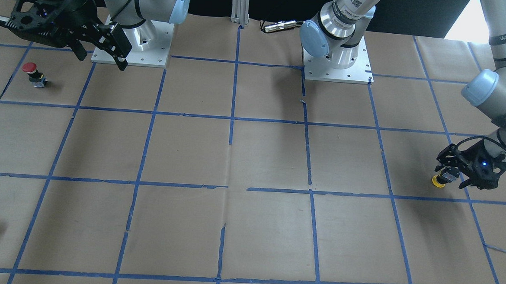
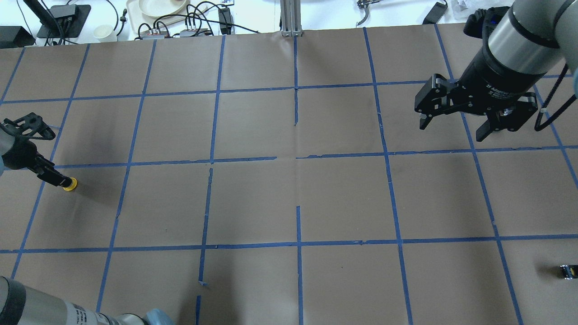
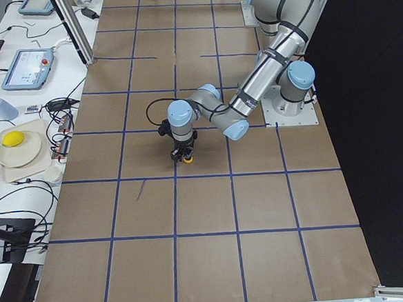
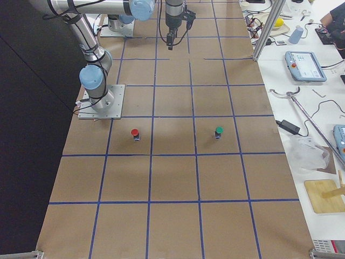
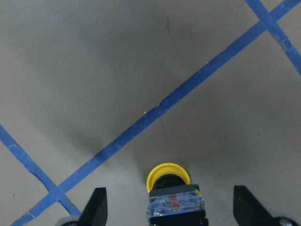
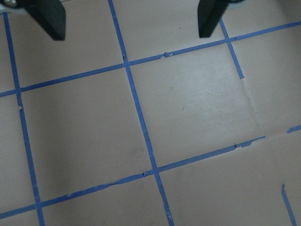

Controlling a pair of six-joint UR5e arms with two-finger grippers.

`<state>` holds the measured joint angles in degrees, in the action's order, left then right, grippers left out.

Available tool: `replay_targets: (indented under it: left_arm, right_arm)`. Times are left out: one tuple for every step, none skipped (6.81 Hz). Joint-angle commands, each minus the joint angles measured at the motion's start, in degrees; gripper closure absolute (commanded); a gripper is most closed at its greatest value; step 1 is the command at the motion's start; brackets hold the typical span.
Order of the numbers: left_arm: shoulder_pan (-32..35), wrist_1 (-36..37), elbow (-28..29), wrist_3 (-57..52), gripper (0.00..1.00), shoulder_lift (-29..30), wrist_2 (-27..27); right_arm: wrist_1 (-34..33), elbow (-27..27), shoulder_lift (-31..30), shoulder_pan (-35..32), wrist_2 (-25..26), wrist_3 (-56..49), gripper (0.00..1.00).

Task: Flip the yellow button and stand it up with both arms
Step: 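Close the left gripper on the yellow button's body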

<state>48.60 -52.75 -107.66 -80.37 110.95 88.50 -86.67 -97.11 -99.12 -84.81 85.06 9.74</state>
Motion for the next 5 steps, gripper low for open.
replay_targets:
  left_arm:
    - [0.0,-0.1,0.2,-2.1,0.63,-0.2,0.0]
    - [0.0,-0.1,0.5,-2.8,0.87,-0.2,0.0]
    - [0.0,-0.2,0.6,-2.8,0.93,-0.5,-0.1]
    - [0.6,-0.5,0.8,-2.9,0.94,-1.7,-0.2]
    - [1.2,-1.3,1.0,-2.7,0.94,-2.8,-0.4]
  right_arm:
    - [0.1,0.3,-1.1,0.3,-2.8,-0.6,0.0]
    - [-0.2,0.6,-0.8,-0.3,-5.1,0.2,0.0]
    - [0.2,0.3,-1.2,0.6,-5.6,-1.1,0.0]
    - [0.2,-0.3,-0.6,0.3,-5.6,-1.7,0.0]
    - [0.0,-0.2,-0.2,0.3,-5.3,-1.8,0.0]
